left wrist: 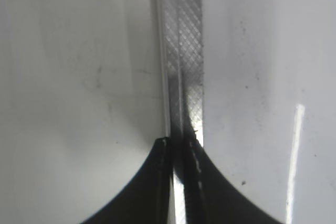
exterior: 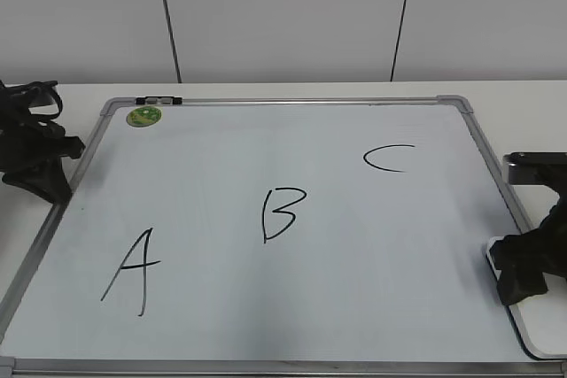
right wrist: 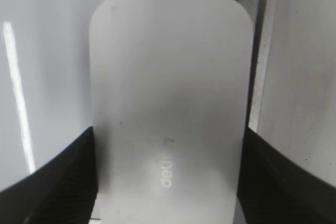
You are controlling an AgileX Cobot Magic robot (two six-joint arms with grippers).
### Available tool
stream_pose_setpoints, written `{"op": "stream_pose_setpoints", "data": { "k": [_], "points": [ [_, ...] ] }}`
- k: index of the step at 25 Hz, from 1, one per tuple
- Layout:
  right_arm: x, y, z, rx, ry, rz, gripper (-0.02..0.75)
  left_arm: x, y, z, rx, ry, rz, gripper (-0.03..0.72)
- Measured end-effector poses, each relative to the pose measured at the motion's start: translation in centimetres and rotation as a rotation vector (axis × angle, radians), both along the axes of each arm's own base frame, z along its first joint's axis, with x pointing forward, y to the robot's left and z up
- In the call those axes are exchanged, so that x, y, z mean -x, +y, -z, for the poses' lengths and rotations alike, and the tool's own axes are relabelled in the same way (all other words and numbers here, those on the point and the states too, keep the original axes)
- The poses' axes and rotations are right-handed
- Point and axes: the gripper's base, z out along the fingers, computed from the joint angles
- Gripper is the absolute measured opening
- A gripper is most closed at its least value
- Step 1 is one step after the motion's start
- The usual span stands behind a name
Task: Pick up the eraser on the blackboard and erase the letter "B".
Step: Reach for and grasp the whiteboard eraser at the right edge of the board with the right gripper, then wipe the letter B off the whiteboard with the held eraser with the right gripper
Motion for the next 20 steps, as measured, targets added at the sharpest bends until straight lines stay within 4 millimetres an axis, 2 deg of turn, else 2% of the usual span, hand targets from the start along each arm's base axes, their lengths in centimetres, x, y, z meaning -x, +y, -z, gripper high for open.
{"op": "stream_pose_setpoints", "data": {
  "k": [7,15,20],
  "points": [
    [0.0,0.0,-0.5,-0.002,-0.021,0.002,0.549,0.0,0.0,0.0,0.0,0.002,0.0,0.013],
    [1.0,0.1,-4.3,-0.015,-0.143,-0.024,0.549,0.0,0.0,0.0,0.0,0.002,0.0,0.026],
    [0.3,2.9,-6.9,-0.024,-0.152,-0.145,0.549,0.0,0.0,0.0,0.0,0.002,0.0,0.014]
  ]
}}
